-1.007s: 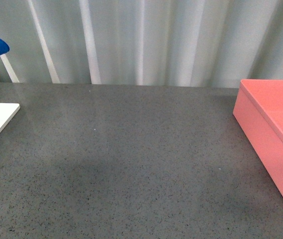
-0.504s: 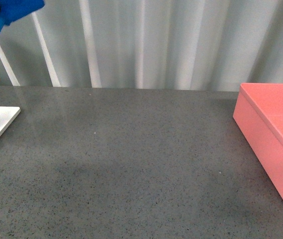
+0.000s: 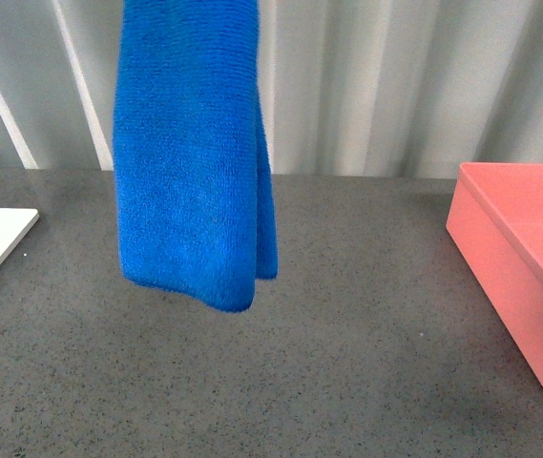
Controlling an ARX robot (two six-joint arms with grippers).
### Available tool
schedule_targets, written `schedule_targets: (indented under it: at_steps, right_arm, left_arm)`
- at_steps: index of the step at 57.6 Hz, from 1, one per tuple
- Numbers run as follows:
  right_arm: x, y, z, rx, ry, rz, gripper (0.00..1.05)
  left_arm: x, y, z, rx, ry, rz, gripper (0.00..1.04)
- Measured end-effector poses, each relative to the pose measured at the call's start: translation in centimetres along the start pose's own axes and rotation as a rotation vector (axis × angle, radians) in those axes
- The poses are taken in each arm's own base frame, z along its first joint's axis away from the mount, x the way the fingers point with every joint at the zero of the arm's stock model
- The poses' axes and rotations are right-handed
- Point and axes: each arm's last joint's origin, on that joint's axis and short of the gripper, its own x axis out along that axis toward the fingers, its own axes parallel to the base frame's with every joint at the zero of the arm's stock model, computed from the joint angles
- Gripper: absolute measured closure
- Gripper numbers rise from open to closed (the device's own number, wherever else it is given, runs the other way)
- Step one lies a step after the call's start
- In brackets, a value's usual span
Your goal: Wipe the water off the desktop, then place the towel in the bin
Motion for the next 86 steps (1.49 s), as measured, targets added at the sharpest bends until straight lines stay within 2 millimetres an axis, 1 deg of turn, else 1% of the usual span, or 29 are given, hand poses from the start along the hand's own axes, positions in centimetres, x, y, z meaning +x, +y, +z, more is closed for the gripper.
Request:
schedule_targets:
  at_steps: [8, 12, 13, 15, 17, 20, 22, 24, 25, 27, 28, 31, 32, 33, 35, 38, 39, 42, 45, 52, 60, 66, 73, 86]
  right_arm:
    - [0.0, 0.0, 0.0, -0.001, 0.003, 0.008, 0.07]
    - [0.2, -0.1, -0.1, -0.105, 0.162, 0.228, 0.07]
    - [0.3, -0.1, -0.1, -0.117, 0.181, 0.265, 0.07]
    - [0.8, -0.3, 0.2, -0.156, 0.202, 0.393, 0.07]
    - [1.7, -0.5, 1.2, -0.181, 0.167, 0.506, 0.07]
    - [2.7, -0.6, 2.9, -0.199, 0.099, 0.577, 0.07]
    - [3.4, -0.8, 4.0, -0.215, 0.054, 0.589, 0.07]
    - [4.4, -0.8, 5.7, -0.224, 0.002, 0.589, 0.07]
    - [4.6, -0.9, 6.1, -0.220, -0.008, 0.587, 0.07]
    - [5.7, -0.9, 7.7, -0.215, -0.050, 0.587, 0.07]
    - [6.0, -0.9, 8.0, -0.210, -0.059, 0.588, 0.07]
    - [7.7, -0.7, 9.9, -0.149, -0.085, 0.605, 0.07]
    - [8.0, -0.6, 10.1, -0.144, -0.090, 0.611, 0.07]
    - [9.0, -0.4, 10.7, -0.095, -0.084, 0.632, 0.07]
    - [10.2, 0.0, 11.0, -0.031, -0.057, 0.663, 0.07]
    - [11.8, 0.9, 10.8, 0.050, 0.003, 0.707, 0.07]
    - [12.0, 1.1, 10.8, 0.068, 0.017, 0.715, 0.07]
    - [13.2, 2.2, 9.8, 0.131, 0.099, 0.766, 0.07]
    - [13.9, 3.2, 8.8, 0.160, 0.158, 0.803, 0.07]
    - [14.8, 5.3, 7.0, 0.170, 0.245, 0.868, 0.07]
    - [15.8, 7.2, 5.4, 0.127, 0.280, 0.920, 0.07]
    - [16.5, 7.9, 5.0, 0.098, 0.285, 0.949, 0.07]
    - [17.3, 8.9, 5.0, 0.077, 0.279, 0.997, 0.07]
    - [18.0, 10.2, 4.8, 0.038, 0.276, 1.052, 0.08]
  left_arm:
    - [0.8, -1.7, 0.1, -0.054, -0.037, -0.088, 0.97]
    - [1.2, -2.3, -0.2, -0.076, -0.043, -0.112, 0.97]
    - [1.2, -2.4, -0.2, -0.077, -0.044, -0.113, 0.97]
    - [1.3, -2.6, -0.3, -0.089, -0.043, -0.121, 0.97]
    - [1.5, -2.9, -0.3, -0.094, -0.042, -0.132, 0.97]
    - [1.6, -3.0, -0.4, -0.107, -0.045, -0.135, 0.97]
    - [1.6, -2.9, -0.4, -0.113, -0.045, -0.131, 0.97]
    - [1.7, -2.9, -0.5, -0.118, -0.044, -0.129, 0.97]
    - [1.7, -2.8, -0.5, -0.123, -0.043, -0.126, 0.97]
    - [1.7, -2.8, -0.5, -0.126, -0.043, -0.126, 0.97]
    - [1.8, -2.8, -0.6, -0.128, -0.042, -0.125, 0.97]
    - [1.8, -2.9, -0.6, -0.135, -0.040, -0.128, 0.97]
    - [1.8, -2.9, -0.6, -0.137, -0.039, -0.129, 0.97]
    - [1.9, -3.1, -0.7, -0.141, -0.037, -0.132, 0.97]
    - [2.0, -3.2, -0.7, -0.149, -0.035, -0.136, 0.97]
    - [2.0, -3.5, -0.7, -0.158, -0.037, -0.144, 0.97]
    - [2.0, -3.5, -0.7, -0.160, -0.038, -0.145, 0.97]
    - [2.1, -3.7, -0.7, -0.169, -0.039, -0.150, 0.97]
    - [2.2, -3.9, -0.7, -0.180, -0.036, -0.156, 0.97]
    - [2.4, -4.4, -0.8, -0.199, -0.029, -0.166, 0.97]
    - [2.6, -5.2, -0.9, -0.216, -0.024, -0.178, 0.97]
    - [2.6, -5.9, -0.9, -0.222, -0.022, -0.189, 0.97]
    - [2.5, -6.6, -0.8, -0.228, -0.022, -0.205, 0.97]
    - [2.2, -7.4, -0.5, -0.228, -0.028, -0.220, 0.97]
